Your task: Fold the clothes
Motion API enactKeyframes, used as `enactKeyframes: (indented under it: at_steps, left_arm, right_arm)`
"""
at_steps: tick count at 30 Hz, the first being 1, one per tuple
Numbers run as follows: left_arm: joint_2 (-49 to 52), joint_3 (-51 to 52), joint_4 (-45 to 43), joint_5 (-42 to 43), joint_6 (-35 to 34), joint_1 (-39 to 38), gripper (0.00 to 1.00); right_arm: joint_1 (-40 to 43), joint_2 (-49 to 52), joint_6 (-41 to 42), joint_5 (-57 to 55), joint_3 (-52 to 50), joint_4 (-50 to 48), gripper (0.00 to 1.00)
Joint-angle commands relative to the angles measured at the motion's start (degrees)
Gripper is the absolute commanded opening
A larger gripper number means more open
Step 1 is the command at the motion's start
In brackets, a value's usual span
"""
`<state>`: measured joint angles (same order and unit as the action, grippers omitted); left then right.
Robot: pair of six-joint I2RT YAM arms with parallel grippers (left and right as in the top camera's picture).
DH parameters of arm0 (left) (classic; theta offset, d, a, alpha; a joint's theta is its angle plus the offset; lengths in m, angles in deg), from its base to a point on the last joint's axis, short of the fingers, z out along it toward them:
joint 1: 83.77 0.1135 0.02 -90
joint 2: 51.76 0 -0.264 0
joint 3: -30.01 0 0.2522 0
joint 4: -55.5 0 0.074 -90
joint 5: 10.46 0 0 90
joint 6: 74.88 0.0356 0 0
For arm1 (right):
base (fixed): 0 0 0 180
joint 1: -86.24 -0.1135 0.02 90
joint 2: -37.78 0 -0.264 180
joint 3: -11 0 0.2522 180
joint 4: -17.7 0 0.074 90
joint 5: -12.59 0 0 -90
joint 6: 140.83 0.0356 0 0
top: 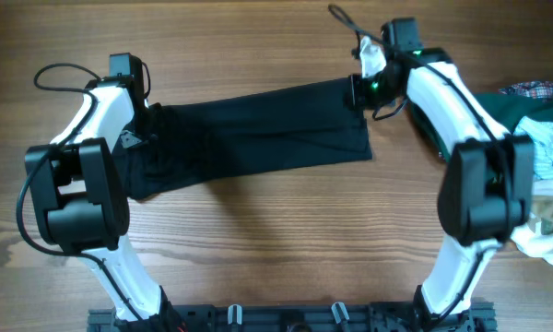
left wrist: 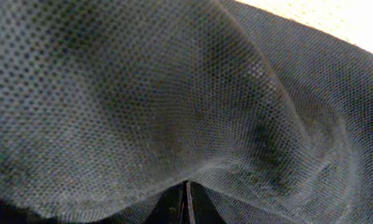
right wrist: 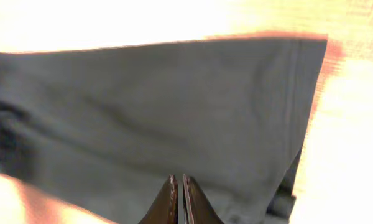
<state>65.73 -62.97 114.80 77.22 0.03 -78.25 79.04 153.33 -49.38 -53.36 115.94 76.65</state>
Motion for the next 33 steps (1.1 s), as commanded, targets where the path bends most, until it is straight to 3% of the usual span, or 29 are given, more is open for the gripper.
enactKeyframes:
  at_steps: [1,5,12,15,26,30,33]
  left_arm:
    - [3.0,2.5,2.5,-0.7,1.4,-0.5,0.04]
    - [0.7,2.5,2.7,-0.7,1.4,-0.5,0.06]
    - [0.6,2.5,3.5,-0.7,1.4,-0.5,0.08]
    - [0.6,2.5,3.8,-0.7,1.5,-0.5,0.08]
    - [0.6,1.5,3.1,-0.7,4.4,-0.5,0.08]
    - [-0.3,-2.6,6.4,-0.7,4.4,-0.5,0.09]
    - [-3.4,-8.6,11.8,0.4,4.3,-0.5,0.1]
  right_arm:
    - [-1.1,-4.4,-1.3,3.7,1.7,4.5,0.04]
    - [-4.0,-2.8,-0.2,2.6,-4.2,7.3,0.04]
    - [-5.0,2.3,14.7,-13.3,-17.9,-11.0,0.05]
    - [-2.9,4.0,15.7,-17.7,-18.6,-16.7,0.04]
    - [3.9,3.1,13.7,-6.8,-17.8,-19.4,0.04]
    - [4.7,-1.4,12.8,-4.7,-16.6,-18.3,0.05]
    - [5.2,-8.7,12.0,-1.4,-16.0,-18.3,0.11]
